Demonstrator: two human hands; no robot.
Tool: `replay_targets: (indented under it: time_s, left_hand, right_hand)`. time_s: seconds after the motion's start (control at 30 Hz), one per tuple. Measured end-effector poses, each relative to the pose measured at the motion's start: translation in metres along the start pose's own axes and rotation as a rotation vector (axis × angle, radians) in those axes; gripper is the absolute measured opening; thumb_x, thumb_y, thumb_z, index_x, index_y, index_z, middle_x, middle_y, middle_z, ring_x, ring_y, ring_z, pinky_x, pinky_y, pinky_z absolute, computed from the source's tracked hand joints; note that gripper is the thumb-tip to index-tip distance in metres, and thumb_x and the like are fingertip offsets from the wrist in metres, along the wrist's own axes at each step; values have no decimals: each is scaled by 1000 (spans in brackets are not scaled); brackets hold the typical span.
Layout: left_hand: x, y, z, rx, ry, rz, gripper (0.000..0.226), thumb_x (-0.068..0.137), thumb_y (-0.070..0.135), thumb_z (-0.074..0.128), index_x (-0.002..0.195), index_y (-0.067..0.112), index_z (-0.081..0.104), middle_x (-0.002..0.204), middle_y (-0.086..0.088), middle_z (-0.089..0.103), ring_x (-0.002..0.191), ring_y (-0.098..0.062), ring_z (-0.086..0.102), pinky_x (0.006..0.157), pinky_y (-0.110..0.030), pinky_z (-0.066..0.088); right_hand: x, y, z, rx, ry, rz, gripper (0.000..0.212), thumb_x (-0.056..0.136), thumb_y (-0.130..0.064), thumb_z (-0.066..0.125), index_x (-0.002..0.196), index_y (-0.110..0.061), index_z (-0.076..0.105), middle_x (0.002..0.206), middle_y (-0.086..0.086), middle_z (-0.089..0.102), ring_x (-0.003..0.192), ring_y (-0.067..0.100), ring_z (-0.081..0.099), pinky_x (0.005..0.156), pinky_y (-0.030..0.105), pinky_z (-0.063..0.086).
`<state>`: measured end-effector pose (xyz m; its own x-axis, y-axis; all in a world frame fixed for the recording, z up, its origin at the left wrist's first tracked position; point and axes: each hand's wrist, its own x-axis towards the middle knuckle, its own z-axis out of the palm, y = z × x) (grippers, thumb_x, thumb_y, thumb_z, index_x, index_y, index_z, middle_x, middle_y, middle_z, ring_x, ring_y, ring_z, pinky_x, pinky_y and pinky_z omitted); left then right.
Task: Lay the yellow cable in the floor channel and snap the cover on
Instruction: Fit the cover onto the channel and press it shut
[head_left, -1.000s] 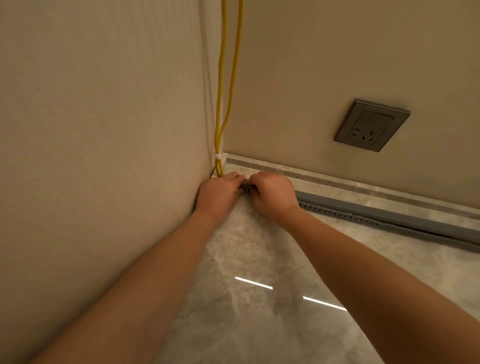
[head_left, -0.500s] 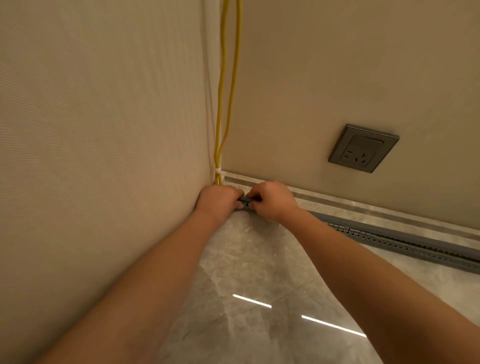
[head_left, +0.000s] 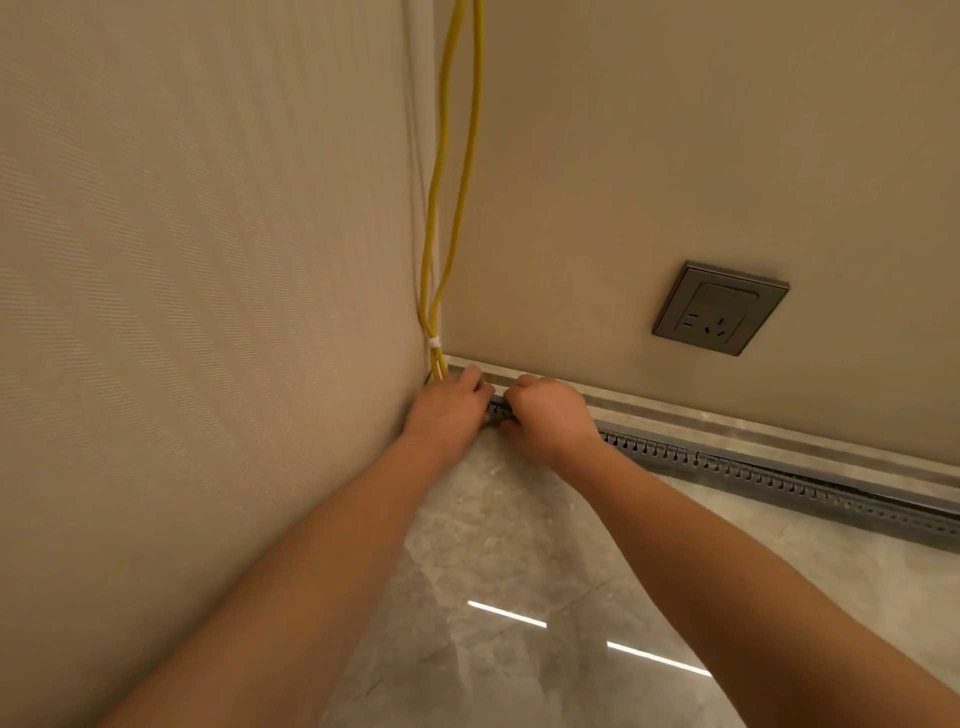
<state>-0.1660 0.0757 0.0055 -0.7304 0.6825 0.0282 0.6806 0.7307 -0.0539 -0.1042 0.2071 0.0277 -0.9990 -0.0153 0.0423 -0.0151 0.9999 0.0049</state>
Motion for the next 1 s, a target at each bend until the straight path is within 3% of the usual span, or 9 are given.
replay_targets:
  time_s: [0.07,0.2,0.27,0.33,0.4,0.67,1.0]
  left_hand:
    - [-2,2,5,13,52,22,42,94,32,56,132,16,50,128,-5,49,115,-26,53,86,-38,46]
    - [1,2,7,30,120,7,32,93,32,57,121,16,58,119,-5,57,106,-26,60,77,-36,48]
    - [3,2,6,67,156,39,28,82,33,72,104,17,67,102,-4,63,87,-24,67,62,-33,50]
    - [4,0,9,105,171,52,31,59,33,89,79,17,71,76,-2,64,58,-21,66,43,-26,45]
    - [6,-1,14,92,207,74,35,48,31,93,69,15,69,67,-2,61,48,-21,62,38,-24,40]
    - [6,-4,17,114,244,140,39,46,34,93,69,14,68,68,-3,62,50,-20,62,39,-25,42]
    - [7,-6,19,97,286,125,30,55,29,90,65,14,66,66,-4,60,49,-23,62,40,-27,42]
  right_hand:
    - [0,2,-1,5,-9,-4,26,91,-28,53,102,-8,66,103,10,61,95,33,61,63,33,37]
    - [1,3,0,19,-10,-2,26,91,-28,53,101,-8,66,102,10,61,95,32,60,63,33,37]
    - [1,3,1,24,-12,-4,26,91,-28,52,100,-8,66,102,11,61,94,33,61,64,34,38]
    - [2,4,1,27,-14,-7,26,91,-28,52,99,-7,66,102,11,62,94,33,61,64,34,38]
    - [2,4,2,23,-8,-13,26,91,-27,52,99,-7,65,102,11,62,94,33,61,63,33,37]
    - [3,4,2,26,8,-33,25,90,-27,53,100,-6,62,104,11,61,96,33,60,63,33,34]
    - [1,6,12,84,78,19,23,87,-29,52,86,-11,67,92,7,64,84,31,62,57,31,38]
